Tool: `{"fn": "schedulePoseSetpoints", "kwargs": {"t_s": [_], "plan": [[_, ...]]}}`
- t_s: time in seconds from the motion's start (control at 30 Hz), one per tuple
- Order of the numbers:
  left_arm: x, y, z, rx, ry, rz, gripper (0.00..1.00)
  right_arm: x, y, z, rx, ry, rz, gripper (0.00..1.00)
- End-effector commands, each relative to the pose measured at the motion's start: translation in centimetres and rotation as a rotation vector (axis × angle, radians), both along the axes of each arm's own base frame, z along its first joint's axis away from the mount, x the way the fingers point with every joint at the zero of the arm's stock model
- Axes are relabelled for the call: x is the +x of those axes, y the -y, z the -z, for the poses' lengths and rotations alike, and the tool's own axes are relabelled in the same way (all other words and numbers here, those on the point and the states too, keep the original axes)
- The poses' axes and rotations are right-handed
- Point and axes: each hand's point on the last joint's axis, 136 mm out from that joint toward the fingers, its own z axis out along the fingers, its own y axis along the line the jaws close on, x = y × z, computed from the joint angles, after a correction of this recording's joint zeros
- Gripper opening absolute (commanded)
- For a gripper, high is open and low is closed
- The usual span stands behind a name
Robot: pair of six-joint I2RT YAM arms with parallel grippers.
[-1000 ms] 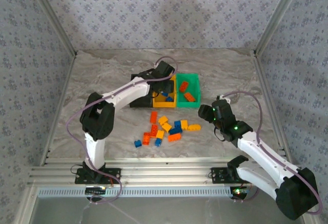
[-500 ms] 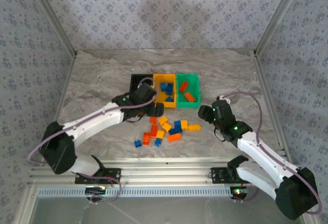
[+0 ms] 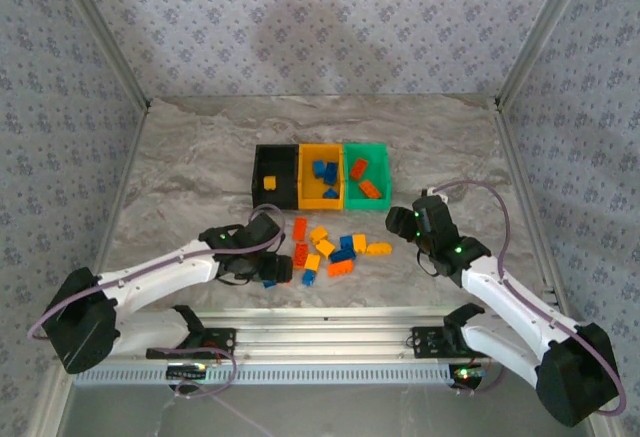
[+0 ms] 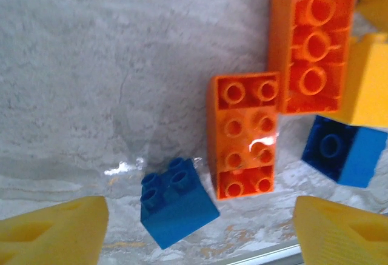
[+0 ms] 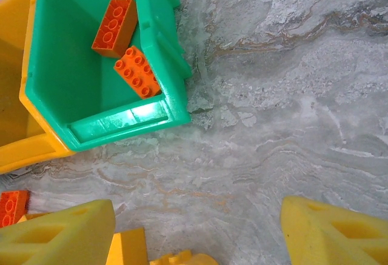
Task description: Sort the legos into containers by color
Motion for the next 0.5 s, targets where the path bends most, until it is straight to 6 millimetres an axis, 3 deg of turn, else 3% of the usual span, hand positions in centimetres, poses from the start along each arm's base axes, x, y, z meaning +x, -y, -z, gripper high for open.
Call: {"fn": "schedulePoseSetpoints", "kwargs": {"t_s": [0.0, 0.47], "plan": [[-0.8, -0.2, 0.7, 0.002, -0.038, -0.017, 0.75, -0.2, 0.3, 0.4, 0.008, -0.010, 0.014, 0.74], [-0.8, -2.9, 3.1, 0.135, -0.037, -0.050, 0.53, -0.1, 0.3, 0.1, 0.014, -0.006, 0.014, 0.74]]}}
